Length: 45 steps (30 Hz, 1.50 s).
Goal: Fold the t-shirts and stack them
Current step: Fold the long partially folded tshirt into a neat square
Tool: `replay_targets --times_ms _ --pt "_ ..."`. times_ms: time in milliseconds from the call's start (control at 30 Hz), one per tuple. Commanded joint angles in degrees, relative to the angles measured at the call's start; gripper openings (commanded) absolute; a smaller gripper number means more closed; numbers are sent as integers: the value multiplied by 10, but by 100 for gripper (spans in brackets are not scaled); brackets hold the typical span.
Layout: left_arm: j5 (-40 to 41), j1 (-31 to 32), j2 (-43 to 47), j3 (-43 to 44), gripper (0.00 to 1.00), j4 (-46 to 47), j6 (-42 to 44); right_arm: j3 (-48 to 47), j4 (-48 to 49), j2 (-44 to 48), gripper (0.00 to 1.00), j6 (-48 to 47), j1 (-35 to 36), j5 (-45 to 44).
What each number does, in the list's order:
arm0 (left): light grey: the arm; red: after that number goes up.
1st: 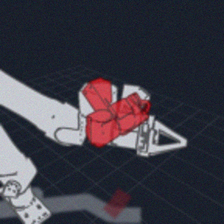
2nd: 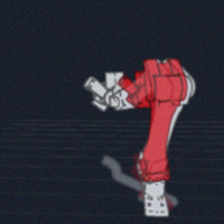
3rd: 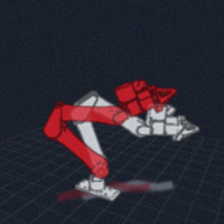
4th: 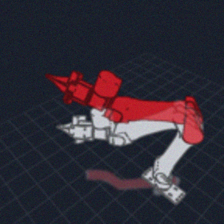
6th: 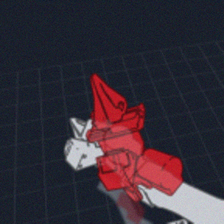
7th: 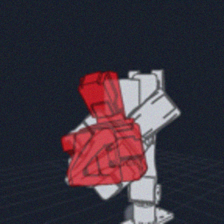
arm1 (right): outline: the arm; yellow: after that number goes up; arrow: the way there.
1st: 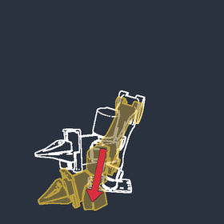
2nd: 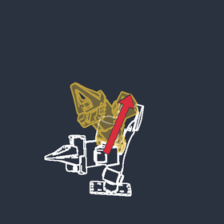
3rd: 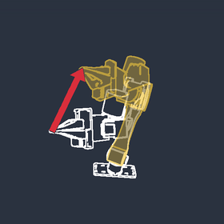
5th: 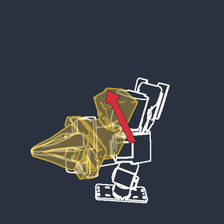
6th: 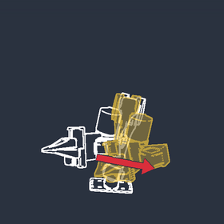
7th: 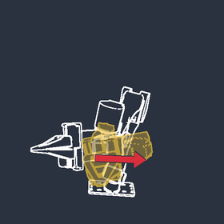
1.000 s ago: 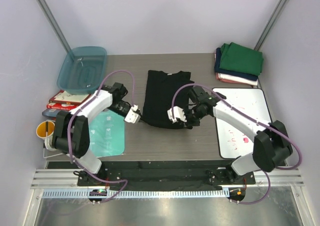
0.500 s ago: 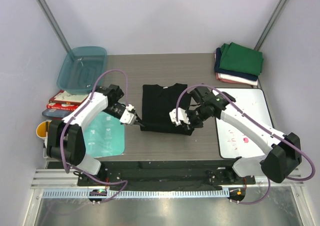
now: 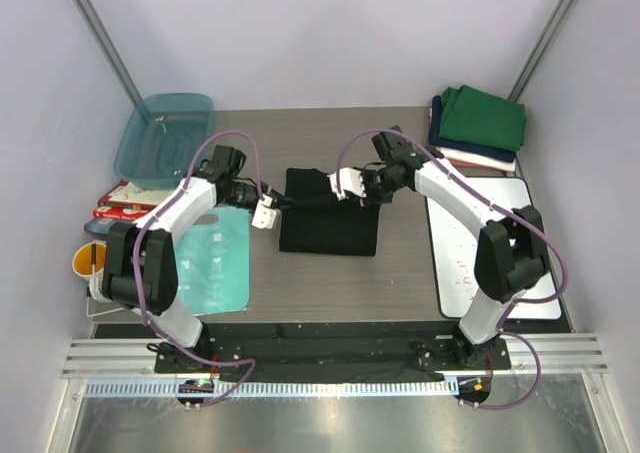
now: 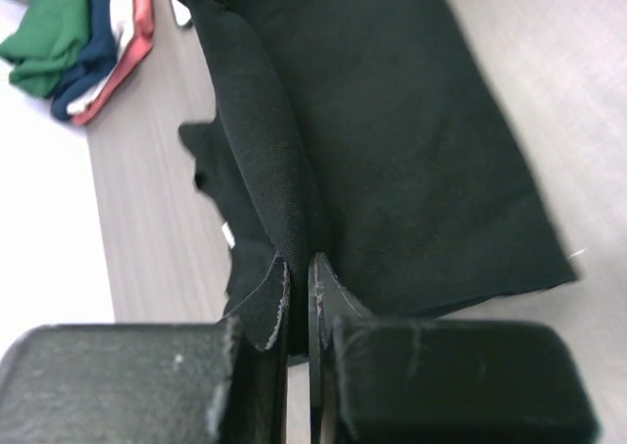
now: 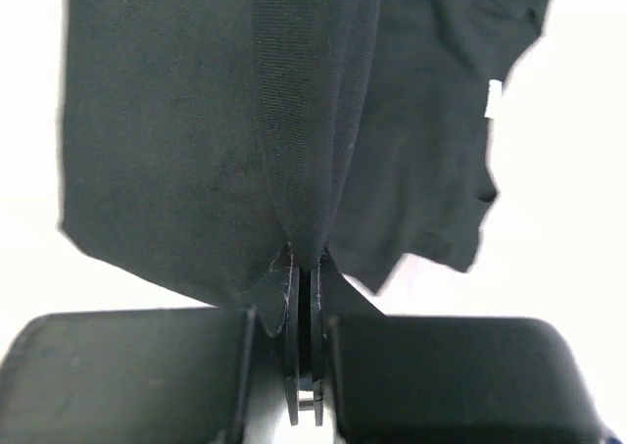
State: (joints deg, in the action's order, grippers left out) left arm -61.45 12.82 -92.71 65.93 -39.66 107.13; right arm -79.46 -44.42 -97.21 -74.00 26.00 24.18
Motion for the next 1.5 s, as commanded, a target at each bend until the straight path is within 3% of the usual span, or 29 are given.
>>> replay_targets --times_ms 0,600,833,867,1000,1100,1200,1300,1333,1367,1400,1433,1467 --pt "9 -17 -33 36 0 86 -12 -64 22 -38 1 -33 -27 -47" --pt "25 -22 -193 159 0 253 -85 -194 123 -182 1 -21 -64 -62" --pt "45 -23 -220 133 0 460 -198 -199 185 -191 1 -13 -71 -67" --pt "48 -23 -226 123 0 543 -232 -199 186 -189 1 -12 -71 -67" --pt "53 -23 -253 107 0 691 -298 -194 209 -184 1 1 -72 -72" --pt "63 -23 -282 145 0 704 -300 -175 292 -188 1 14 -73 -93" --pt "77 -22 -328 173 11 741 -288 -152 396 -203 1 31 -74 -135" --pt "118 -15 -417 222 25 866 -315 -101 578 -227 3 32 -70 -220" --pt "128 -10 -466 239 62 930 -335 -81 666 -252 6 20 -67 -239" --pt "147 -8 -497 257 90 977 -357 -78 694 -270 8 6 -63 -304" --pt "157 -4 -523 300 100 1016 -380 -76 730 -287 75 3 -59 -336" --pt "171 -2 -573 321 100 1081 -404 -66 826 -319 99 13 -55 -355" --pt "202 4 -592 362 100 1107 -412 -64 855 -331 100 1 -53 -396"
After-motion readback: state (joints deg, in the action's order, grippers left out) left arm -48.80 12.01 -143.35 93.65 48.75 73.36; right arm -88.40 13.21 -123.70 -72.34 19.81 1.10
